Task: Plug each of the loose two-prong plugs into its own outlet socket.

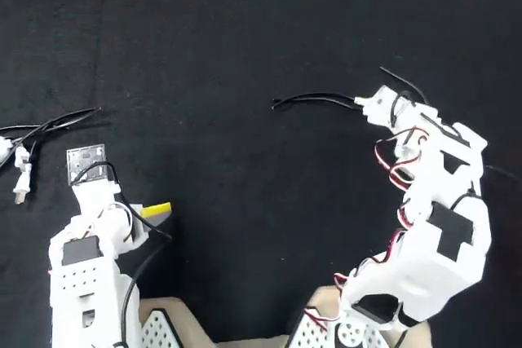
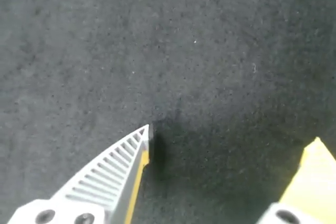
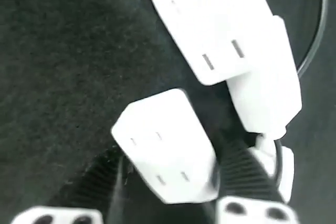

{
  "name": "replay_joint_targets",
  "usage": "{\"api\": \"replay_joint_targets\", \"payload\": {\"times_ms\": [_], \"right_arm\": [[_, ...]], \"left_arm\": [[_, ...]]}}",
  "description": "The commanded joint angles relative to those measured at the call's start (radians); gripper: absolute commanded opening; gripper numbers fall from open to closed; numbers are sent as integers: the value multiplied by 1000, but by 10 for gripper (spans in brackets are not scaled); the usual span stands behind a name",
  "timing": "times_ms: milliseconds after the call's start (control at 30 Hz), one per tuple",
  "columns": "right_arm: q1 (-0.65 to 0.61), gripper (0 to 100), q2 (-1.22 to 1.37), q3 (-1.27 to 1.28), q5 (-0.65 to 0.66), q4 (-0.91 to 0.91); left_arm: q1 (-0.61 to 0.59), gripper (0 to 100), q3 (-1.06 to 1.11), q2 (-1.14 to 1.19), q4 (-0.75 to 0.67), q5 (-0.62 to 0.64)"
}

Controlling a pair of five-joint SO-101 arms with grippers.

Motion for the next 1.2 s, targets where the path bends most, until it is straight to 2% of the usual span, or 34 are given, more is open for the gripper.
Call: {"api": "replay_joint_targets", "payload": {"times_ms": [0, 233, 600, 733, 867, 1000, 1167], "right_arm": [[-6, 127, 53, -39, -5, -78], [3, 127, 41, -36, -3, 11], [-32, 126, -266, -35, 6, 488], [-66, 126, -389, -13, 95, 698], [-103, 124, -515, 82, 126, 733], [-212, 124, -615, 217, 124, 733], [-465, 123, -710, 317, 98, 733]], "left_arm": [[10, 431, -8, -11, -17, -9], [18, 431, -7, -11, -17, -9], [18, 432, -7, -11, -17, -9], [15, 432, -8, -11, -15, -9], [10, 432, -7, -11, -15, -9], [10, 432, -5, -11, -17, -9], [8, 432, -4, -11, -17, -9]]}}
